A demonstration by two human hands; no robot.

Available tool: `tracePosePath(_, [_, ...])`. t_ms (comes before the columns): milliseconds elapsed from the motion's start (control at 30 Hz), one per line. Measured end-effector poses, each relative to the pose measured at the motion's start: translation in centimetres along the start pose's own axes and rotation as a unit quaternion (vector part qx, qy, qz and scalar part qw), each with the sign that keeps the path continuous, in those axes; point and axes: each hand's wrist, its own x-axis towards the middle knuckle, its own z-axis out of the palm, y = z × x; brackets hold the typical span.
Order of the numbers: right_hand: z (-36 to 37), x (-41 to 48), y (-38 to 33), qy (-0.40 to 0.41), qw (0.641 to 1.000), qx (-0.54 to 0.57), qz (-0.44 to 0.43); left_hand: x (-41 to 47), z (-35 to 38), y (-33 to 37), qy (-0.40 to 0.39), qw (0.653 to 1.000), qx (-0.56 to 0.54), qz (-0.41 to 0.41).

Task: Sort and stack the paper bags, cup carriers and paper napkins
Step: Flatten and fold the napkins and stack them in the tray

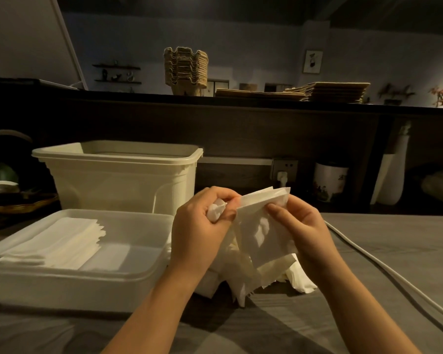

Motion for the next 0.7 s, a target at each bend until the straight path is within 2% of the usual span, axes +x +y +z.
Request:
tracePosePath(200, [0.5, 0.0, 0.4, -0.016, 0.999, -0.009, 0.036, -0.1, 0.1, 0.3, -0.009, 1.0, -0.003, -0.003])
tracePosePath(333, [0.3, 0.1, 0.4, -0.008, 0.999, 0.022, 0.029, 0.1, -0.1, 0.8, 0.0, 0.997, -0.049, -0.057])
tracePosePath(500, [0.5, 0.1, 0.8, -0.044, 0.997, -0.03, 0.049, 0.2, 0.0, 0.7, -0.004, 0.995, -0.069, -0.075])
tracePosePath(700, [0.5, 0.2, 0.6, 0.004, 1.0, 0.007, 0.024, 0.4, -0.1, 1.2, -0.011, 0.981, -0.141, -0.136])
